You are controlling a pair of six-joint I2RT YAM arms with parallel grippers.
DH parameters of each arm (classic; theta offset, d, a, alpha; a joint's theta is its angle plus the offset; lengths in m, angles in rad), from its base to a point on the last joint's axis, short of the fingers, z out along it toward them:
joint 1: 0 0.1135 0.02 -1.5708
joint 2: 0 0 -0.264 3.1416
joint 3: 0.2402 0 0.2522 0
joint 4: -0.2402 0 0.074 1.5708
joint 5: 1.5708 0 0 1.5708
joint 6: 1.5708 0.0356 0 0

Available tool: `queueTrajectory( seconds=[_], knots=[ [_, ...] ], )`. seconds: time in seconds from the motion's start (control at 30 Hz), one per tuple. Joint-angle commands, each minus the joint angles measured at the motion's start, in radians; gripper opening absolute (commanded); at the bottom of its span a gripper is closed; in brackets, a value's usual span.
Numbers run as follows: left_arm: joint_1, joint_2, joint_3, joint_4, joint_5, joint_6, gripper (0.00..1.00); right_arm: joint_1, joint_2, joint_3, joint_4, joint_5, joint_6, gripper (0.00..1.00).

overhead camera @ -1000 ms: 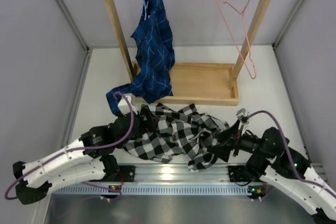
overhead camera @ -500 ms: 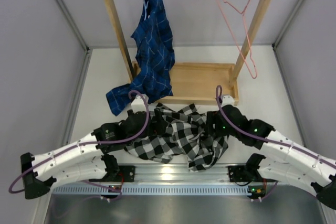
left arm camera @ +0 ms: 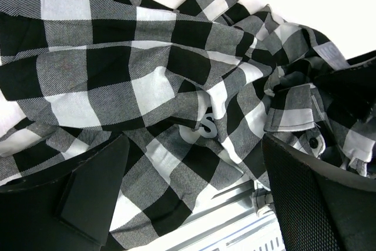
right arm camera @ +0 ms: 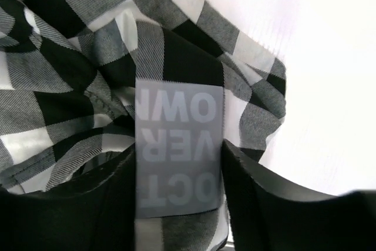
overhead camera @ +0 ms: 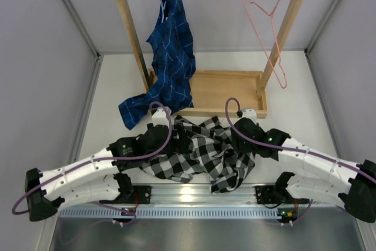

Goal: Place the shirt on the hanger

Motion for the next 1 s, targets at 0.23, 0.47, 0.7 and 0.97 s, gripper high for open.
queueTrajectory(
  seconds=[0.23,0.47,0.7,0.97],
  knots=[
    [0.002,0.042,0.012,0.205,0.207,0.088,0.98,0.002,-0.044,0.016,0.022,0.030,-0.019,0.00],
    [-0.121,0.430,0.251,0.218,0.196,0.202,0.98,-0.003,-0.112,-0.005,0.025,0.025,-0.015,0.34],
    [-0.124,0.690,0.422,0.172,0.280,0.267,0.80,-0.003,-0.178,-0.016,0.022,0.007,-0.018,0.34],
    [-0.133,0.777,0.420,0.172,0.334,0.273,0.57,-0.004,-0.167,-0.016,0.024,0.011,-0.019,0.34]
  ],
)
